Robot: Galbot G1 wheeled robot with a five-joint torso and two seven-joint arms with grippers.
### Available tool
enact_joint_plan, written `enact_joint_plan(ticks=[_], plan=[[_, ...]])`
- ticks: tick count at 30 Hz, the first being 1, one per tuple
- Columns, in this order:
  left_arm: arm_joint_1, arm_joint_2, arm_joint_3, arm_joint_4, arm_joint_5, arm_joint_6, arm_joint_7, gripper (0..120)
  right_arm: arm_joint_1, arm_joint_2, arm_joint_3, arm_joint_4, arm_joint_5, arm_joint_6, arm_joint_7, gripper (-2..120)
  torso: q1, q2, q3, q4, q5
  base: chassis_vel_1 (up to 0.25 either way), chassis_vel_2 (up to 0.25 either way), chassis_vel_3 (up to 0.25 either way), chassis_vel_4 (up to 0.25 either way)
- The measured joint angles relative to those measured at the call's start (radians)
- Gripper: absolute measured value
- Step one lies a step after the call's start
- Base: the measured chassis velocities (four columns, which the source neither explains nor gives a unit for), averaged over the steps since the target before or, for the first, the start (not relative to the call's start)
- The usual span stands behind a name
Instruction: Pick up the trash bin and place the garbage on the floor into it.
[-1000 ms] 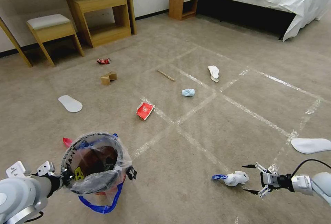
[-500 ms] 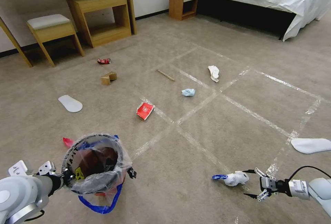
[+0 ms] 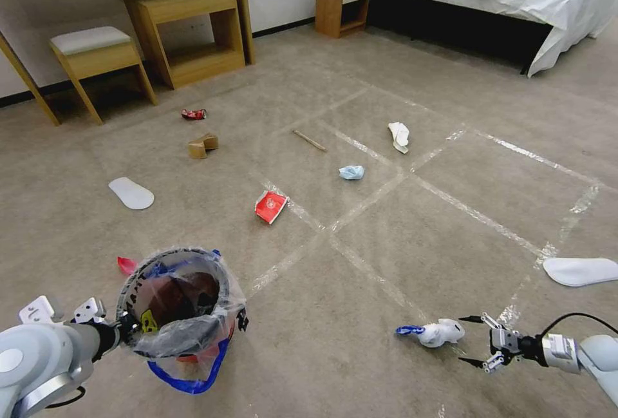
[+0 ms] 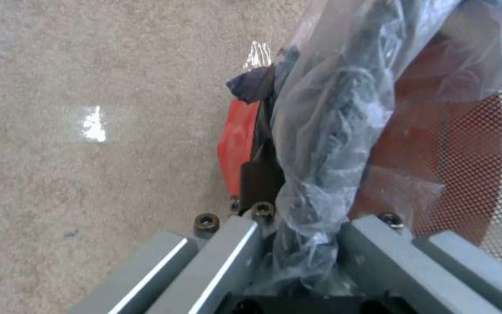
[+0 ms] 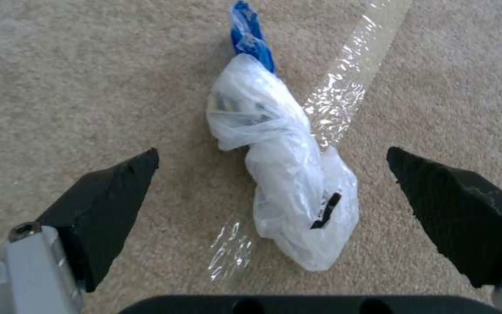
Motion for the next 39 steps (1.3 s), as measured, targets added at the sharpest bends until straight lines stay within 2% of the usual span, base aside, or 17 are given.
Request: enact_joint_plan(ticks=[18, 39], plan=[[-0.005, 0.012, 0.005, 0.013, -0.003, 0.000, 0.003, 0, 0.105, 0.087, -0.018, -0.129, -0.032, 0.016, -0.005, 100, 0.000, 0.000, 0.000, 0.0002, 0.0002, 0.000, 0.000, 0.000, 0.000], [-0.003, 0.011, 0.006, 0.012, 0.004, 0.000, 0.003, 0, 0.084, 0.117, 0.020, -0.169, -0.037, 0.017, -0.011, 100, 0.000, 0.000, 0.000, -0.0001, 0.0000, 0.000, 0.000, 0.000, 0.000]])
